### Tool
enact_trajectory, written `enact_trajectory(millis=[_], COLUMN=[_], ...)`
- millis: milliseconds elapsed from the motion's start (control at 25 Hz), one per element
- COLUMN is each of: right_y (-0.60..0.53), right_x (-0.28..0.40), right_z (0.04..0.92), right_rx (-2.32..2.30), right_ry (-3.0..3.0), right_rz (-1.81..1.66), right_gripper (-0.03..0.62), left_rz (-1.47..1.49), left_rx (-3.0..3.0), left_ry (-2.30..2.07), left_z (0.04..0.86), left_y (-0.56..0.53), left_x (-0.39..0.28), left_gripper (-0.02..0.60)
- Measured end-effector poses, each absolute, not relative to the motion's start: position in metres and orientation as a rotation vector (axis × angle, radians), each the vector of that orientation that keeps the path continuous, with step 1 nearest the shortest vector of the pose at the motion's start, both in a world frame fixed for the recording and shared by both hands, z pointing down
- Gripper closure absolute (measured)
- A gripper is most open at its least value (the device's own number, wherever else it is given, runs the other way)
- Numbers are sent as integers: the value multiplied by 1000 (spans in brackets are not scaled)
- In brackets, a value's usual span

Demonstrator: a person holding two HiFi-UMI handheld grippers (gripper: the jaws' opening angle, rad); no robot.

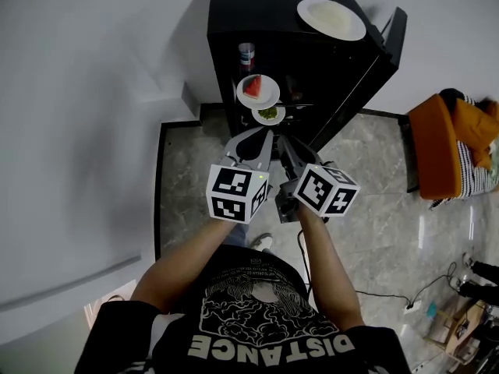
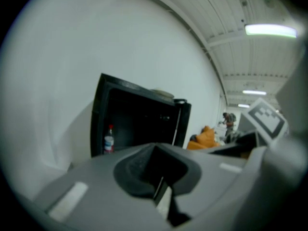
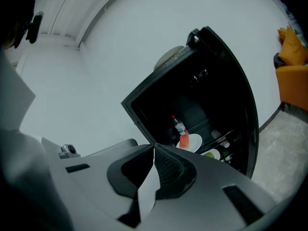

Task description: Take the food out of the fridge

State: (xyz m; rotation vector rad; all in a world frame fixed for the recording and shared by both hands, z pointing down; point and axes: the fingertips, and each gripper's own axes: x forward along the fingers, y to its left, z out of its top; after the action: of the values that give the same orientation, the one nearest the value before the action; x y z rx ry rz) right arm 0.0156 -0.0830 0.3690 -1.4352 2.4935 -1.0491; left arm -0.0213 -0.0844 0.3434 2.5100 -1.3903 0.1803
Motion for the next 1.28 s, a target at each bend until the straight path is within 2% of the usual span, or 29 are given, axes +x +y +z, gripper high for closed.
enact_trajectory(millis=[360, 760, 1080, 1280], right_y=[-136, -193, -231, -248], right_x=[-9, -12, -19, -19], right_z=[423, 491, 539, 570], right_rx=[-1188, -1181, -1177, -1193], right_ry=[2277, 2078, 1955, 1831], right_rz=[-1302, -1429, -1525, -1605], right_gripper=[589, 587, 509, 485], left_rz=[220, 226, 254, 291], left_rx=[2461, 2416, 2401, 2400], left_ry=[-1427, -1440, -1397, -1363], left_z=[379, 416, 438, 449], left_y=[-128, -170, -189, -193], left_x=[-59, -68, -70, -71], left_gripper=[578, 578, 578, 578])
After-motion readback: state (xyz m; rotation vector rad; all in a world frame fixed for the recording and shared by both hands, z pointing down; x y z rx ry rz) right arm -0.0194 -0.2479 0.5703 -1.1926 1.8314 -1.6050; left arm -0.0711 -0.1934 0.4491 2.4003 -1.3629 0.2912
